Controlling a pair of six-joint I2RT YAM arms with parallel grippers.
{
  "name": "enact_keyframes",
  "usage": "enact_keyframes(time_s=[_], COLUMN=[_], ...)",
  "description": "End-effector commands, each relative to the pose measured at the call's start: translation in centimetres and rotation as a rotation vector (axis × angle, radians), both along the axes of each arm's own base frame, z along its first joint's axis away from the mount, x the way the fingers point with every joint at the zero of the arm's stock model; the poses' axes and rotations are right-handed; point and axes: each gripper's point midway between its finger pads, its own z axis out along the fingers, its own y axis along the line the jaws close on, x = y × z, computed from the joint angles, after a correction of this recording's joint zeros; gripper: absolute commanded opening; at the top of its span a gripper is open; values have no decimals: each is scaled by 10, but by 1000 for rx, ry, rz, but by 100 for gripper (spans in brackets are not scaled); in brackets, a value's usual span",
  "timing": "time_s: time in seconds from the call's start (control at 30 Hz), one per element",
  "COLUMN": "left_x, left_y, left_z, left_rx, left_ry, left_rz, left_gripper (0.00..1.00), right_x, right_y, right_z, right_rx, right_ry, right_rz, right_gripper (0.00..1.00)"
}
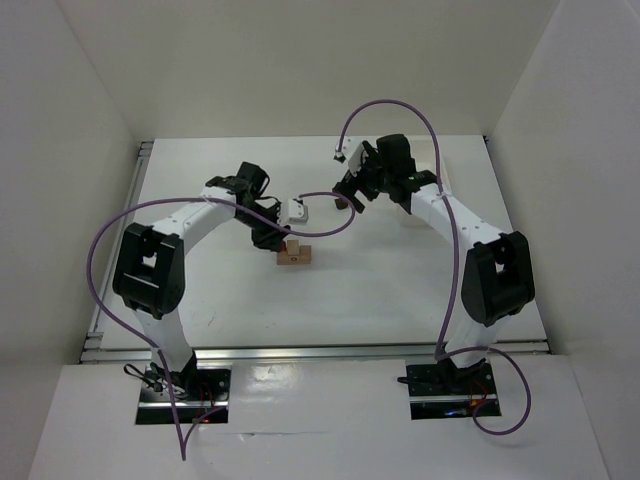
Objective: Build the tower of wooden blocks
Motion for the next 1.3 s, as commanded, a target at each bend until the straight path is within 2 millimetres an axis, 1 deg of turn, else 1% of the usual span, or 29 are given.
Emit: enact_keyframes(time_s=[0.0, 0.03, 0.1, 0.13, 0.17, 0.57, 0.63, 0.67, 0.7, 0.73, 0.77, 1.03, 1.07, 1.27], left_x=[-8, -11, -9, -9, -10, -9, -14, -14, -15, -15, -17, -17, -16, -13], left_y=[-8, -7, -6, -6, -9, -10, -8, -8, -8, -8, -11, -11, -11, -11], left_z=[-5, -9, -9, -9, -9, -12, -15, -15, -18, -18, -18, -22, -25, -25], left_rx=[-40, -37, -31, -31, -31, -31, -25, -25, -24, -24, -24, -21, -21, -14], left_ry=[39, 50, 39, 39, 39, 46, 59, 59, 60, 60, 60, 75, 76, 71], left_rz=[-24, -24, -21, -21, -30, -22, -29, -29, -29, -29, -38, -31, -30, -19], left_gripper=[1, 1, 1, 1, 1, 1, 1, 3, 3, 3, 3, 3, 3, 3], right_x=[2, 3, 3, 1, 2, 3, 3, 3, 5, 3, 4, 5, 3, 4], right_y=[4, 3, 3, 2, 0, -1, -1, -1, -1, -1, -3, -4, 0, -1], right_z=[41, 41, 41, 37, 37, 37, 37, 37, 41, 39, 39, 39, 39, 39], right_rx=[29, 24, 24, 21, 15, 11, 5, 5, 8, 5, 0, -4, -4, -8], right_ry=[-97, -99, -99, -90, -92, -94, -99, -99, -108, -99, -101, -103, -103, -104], right_rz=[0, -8, -8, -8, -17, -25, -20, -20, -20, -20, -28, -36, -26, -34], right_gripper=[100, 100, 100, 100, 100, 100, 100, 100, 100, 100, 100, 100, 100, 100])
